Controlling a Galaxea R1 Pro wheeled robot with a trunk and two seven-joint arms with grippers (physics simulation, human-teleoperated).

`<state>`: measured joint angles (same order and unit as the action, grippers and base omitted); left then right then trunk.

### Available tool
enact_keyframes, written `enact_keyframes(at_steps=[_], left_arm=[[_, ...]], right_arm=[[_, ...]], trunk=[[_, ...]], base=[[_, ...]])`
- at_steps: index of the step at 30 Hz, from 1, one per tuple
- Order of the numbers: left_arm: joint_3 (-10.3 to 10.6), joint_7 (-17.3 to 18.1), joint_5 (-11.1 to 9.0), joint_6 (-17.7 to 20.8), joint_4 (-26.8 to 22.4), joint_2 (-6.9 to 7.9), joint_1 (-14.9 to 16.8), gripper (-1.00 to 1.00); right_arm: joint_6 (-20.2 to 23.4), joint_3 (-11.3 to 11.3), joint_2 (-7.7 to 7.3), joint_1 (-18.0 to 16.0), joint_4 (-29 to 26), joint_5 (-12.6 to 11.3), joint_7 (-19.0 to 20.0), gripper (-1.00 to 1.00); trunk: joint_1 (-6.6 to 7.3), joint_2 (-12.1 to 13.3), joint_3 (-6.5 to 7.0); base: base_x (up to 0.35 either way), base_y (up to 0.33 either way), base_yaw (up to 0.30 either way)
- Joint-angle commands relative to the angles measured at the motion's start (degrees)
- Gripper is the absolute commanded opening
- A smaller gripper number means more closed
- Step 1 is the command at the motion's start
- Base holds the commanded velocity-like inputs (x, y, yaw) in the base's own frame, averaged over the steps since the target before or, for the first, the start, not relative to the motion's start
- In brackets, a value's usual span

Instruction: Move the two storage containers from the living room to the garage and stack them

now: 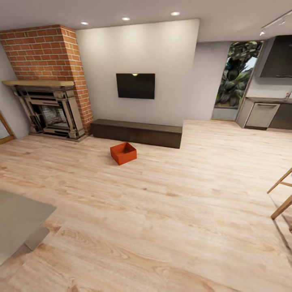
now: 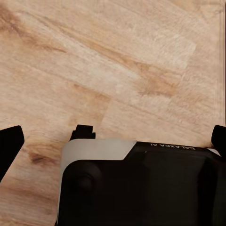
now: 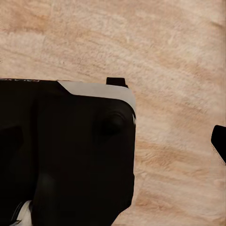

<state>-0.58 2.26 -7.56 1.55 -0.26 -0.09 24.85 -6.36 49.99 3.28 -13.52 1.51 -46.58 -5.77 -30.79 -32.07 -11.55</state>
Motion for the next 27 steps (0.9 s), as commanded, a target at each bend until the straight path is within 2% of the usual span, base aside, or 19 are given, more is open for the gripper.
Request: enact_keyframes(at_steps=[1,7,14,27], left_arm=[[0.0,0.2,-0.6,0.2,0.0,-0.04,-0.1,1.0],[0.0,0.6,-0.7,0.0,0.0,-0.48,-3.5,1.0],[0.0,0.6,-0.8,-0.1,0.0,-0.41,-4.4,1.0],[-0.1,0.6,-1.0,-0.2,0.0,1.44,-6.6,1.0]], right_arm=[[-0.3,0.5,0.06,0.0,0.2,-0.4,0.0,1.0],[-0.3,0.5,0.18,0.0,0.2,-0.4,0.0,1.0],[-0.3,0.5,0.21,-0.1,0.2,-0.4,0.0,1.0],[-0.3,0.5,0.22,-0.1,0.2,-0.4,0.0,1.0]], trunk=[[-0.05,-0.1,-0.09],[-0.05,-0.1,-0.09],[-0.05,-0.1,-0.09],[-0.05,-0.1,-0.09]], base=[[0.322,0.0,0.0],[0.322,0.0,0.0],[0.322,0.0,0.0],[0.322,0.0,0.0]])
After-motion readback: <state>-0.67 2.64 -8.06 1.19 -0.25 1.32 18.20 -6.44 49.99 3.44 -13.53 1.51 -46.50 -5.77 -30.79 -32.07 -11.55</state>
